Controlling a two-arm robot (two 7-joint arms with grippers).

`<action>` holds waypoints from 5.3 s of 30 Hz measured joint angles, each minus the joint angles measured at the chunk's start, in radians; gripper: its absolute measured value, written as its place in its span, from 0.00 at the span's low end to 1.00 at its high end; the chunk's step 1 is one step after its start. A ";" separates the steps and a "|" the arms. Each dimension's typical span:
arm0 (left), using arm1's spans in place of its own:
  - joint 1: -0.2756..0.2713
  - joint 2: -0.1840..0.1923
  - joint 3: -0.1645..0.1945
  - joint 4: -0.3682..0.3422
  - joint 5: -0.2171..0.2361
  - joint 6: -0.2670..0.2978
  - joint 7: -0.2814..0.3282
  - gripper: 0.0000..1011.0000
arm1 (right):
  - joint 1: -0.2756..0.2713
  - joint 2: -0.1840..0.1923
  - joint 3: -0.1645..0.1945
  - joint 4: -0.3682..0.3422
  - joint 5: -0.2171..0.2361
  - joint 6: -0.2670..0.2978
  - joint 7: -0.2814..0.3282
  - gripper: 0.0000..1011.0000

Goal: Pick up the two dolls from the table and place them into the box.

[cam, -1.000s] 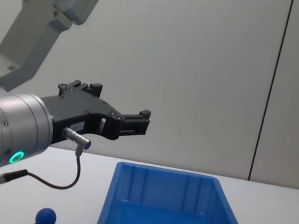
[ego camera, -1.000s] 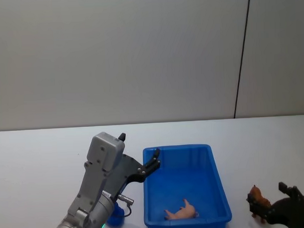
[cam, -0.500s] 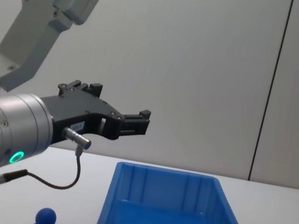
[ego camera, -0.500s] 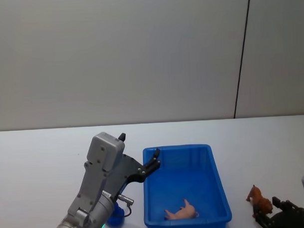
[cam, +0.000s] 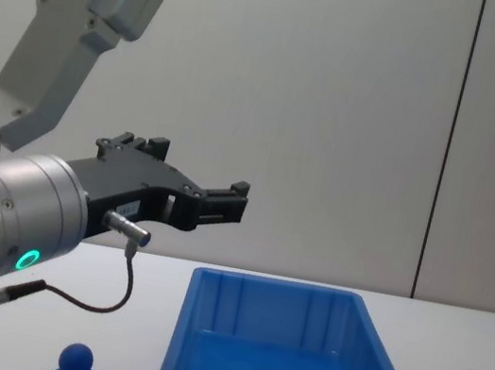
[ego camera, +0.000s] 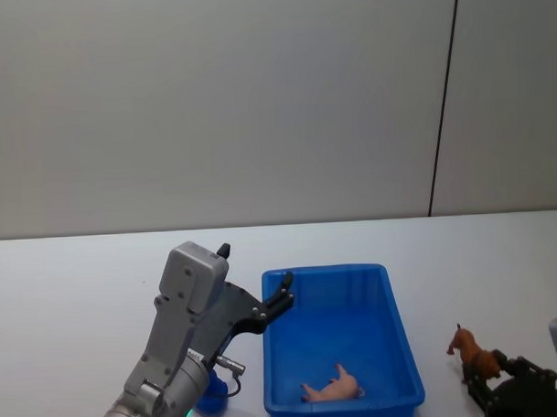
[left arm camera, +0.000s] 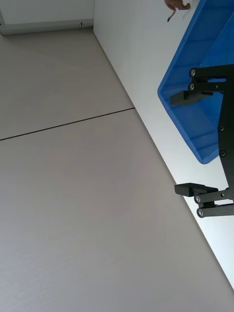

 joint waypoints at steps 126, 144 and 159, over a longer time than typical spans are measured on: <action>0.026 0.025 -0.038 -0.030 -0.070 0.115 0.012 0.99 | 0.068 -0.072 -0.005 -0.036 -0.020 -0.180 -0.153 0.99; 0.040 0.050 -0.070 0.014 -0.155 0.207 -0.019 0.99 | 0.068 -0.072 -0.005 -0.036 -0.020 -0.180 -0.153 0.99; 0.028 0.056 -0.086 0.061 -0.168 0.284 -0.062 0.99 | 0.068 -0.072 -0.005 -0.036 -0.020 -0.180 -0.153 0.99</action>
